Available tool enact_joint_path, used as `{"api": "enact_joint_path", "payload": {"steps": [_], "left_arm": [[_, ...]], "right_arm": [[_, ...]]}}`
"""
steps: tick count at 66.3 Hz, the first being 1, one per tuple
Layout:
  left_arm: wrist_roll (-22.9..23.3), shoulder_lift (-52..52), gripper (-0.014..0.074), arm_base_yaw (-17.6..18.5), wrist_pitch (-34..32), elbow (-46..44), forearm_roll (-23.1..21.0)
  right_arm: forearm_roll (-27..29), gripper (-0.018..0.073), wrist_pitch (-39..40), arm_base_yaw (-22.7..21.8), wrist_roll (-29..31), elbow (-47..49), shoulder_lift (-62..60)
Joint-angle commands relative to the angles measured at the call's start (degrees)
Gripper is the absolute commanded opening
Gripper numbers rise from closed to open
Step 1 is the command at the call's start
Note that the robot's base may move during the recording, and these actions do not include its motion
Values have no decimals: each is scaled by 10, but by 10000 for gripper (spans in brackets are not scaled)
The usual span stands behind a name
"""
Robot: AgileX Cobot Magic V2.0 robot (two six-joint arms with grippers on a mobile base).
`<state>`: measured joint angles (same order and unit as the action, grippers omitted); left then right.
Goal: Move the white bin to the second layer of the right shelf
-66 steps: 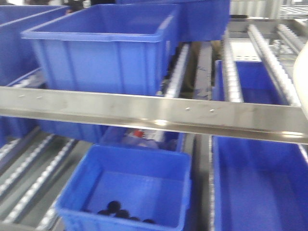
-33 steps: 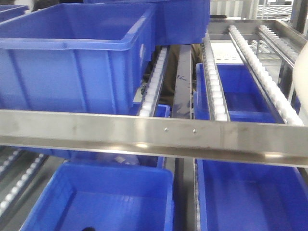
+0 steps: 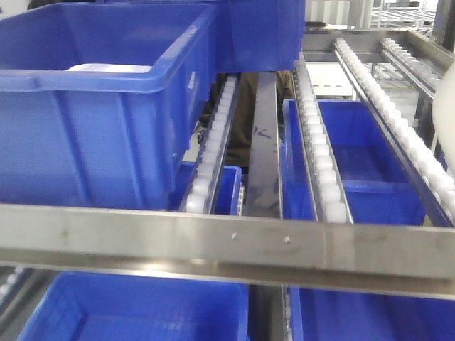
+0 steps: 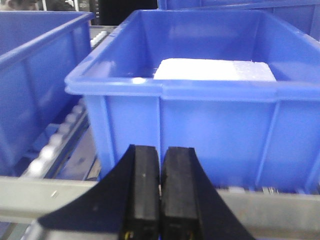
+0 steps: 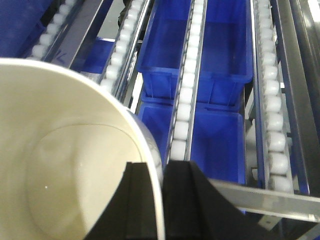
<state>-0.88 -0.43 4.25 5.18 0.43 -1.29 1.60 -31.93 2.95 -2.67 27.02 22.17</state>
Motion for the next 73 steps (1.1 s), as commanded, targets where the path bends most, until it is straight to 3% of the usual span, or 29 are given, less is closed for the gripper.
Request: {"api": "enact_joint_path", "payload": {"steps": [1, 73], "left_arm": [[2, -9, 85, 3, -46, 21, -4], [2, -9, 85, 3, -46, 21, -4]], "right_arm": [[1, 47, 55, -3, 2, 18, 4], [1, 47, 55, -3, 2, 18, 4]]}}
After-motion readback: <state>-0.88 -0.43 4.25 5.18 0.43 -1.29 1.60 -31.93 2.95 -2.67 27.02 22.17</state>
